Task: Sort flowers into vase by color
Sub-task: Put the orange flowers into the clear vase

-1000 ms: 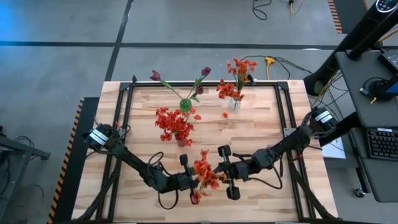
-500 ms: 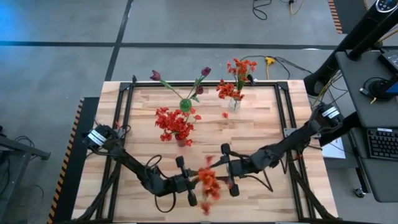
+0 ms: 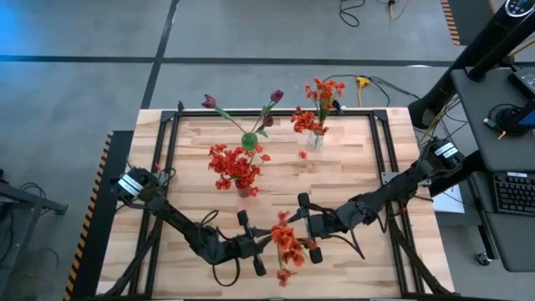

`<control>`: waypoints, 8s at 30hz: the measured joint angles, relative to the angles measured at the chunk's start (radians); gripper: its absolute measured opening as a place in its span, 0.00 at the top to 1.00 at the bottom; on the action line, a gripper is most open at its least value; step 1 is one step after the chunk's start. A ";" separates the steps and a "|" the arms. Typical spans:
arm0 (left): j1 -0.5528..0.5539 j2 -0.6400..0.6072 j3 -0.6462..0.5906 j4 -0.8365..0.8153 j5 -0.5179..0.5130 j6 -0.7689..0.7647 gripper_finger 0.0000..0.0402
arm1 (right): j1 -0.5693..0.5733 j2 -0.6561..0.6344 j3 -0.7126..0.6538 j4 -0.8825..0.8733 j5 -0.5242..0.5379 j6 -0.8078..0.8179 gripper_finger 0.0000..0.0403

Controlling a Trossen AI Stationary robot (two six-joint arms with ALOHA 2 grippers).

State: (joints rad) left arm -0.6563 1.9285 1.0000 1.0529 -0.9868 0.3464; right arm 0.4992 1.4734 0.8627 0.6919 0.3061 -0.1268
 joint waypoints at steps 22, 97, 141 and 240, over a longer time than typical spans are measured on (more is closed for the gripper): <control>0.012 0.000 0.000 -0.052 0.000 -0.042 0.99 | -0.002 0.000 0.001 0.031 0.000 -0.034 0.73; -0.048 -0.542 -0.008 -0.722 0.380 0.065 0.67 | -0.346 -0.444 -0.328 -0.130 0.115 0.130 0.97; -0.092 -1.114 -0.379 -0.577 0.155 0.121 0.66 | -0.698 -0.663 -0.612 0.097 0.441 0.202 0.97; -0.092 -1.112 -0.380 -0.600 0.154 0.143 0.66 | -0.797 -0.358 -0.542 0.255 0.349 0.057 0.97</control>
State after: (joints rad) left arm -0.7479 0.8165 0.6205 0.4526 -0.8324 0.4892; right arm -0.2974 1.1158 0.3206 0.9470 0.6548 -0.0695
